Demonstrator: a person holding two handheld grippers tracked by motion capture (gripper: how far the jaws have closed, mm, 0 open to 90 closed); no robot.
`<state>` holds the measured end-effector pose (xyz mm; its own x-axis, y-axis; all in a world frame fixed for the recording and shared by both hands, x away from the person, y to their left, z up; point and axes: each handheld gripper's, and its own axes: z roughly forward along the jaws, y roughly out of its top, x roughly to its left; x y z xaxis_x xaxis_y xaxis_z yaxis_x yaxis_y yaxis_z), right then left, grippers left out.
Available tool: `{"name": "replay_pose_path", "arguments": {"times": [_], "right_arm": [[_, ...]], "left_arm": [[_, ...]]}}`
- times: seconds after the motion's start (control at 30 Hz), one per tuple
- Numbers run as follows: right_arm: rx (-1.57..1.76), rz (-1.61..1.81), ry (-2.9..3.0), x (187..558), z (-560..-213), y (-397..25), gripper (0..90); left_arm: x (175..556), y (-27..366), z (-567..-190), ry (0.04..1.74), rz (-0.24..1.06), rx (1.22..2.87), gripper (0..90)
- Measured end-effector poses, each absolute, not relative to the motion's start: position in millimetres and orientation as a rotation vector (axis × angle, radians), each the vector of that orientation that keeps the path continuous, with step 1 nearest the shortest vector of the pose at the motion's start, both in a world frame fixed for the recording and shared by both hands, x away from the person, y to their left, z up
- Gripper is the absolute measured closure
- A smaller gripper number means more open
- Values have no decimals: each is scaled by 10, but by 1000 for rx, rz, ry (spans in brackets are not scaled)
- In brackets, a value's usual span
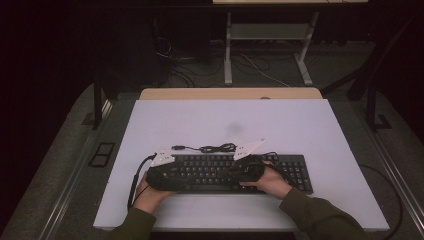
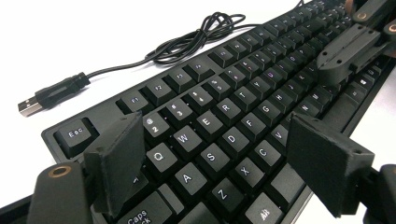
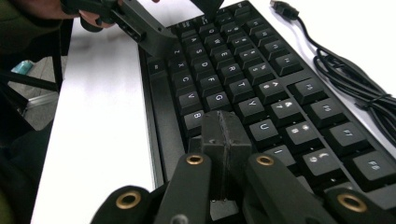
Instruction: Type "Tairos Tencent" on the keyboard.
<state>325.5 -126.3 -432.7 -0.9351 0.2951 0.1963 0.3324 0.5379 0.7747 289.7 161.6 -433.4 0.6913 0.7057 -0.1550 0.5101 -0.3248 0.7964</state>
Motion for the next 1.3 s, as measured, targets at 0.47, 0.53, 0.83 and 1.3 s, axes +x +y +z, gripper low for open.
{"name": "replay_pose_path", "arguments": {"times": [0.47, 0.53, 0.83, 1.3], "right_arm": [[-525, -1348, -2743, 3245, -4370, -1147, 895], [-517, -1343, -2745, 3248, -4374, -1140, 895], [-487, -1312, -2786, 3255, -4404, -1114, 896], [-487, -1307, -2791, 3253, -4398, -1118, 895]], "left_arm": [[2865, 1640, -4343, 933, 286, 2004, 190], [2860, 1643, -4343, 936, 287, 2004, 190], [2855, 1647, -4343, 938, 289, 2003, 190], [2855, 1650, -4342, 935, 291, 2001, 191]]}}
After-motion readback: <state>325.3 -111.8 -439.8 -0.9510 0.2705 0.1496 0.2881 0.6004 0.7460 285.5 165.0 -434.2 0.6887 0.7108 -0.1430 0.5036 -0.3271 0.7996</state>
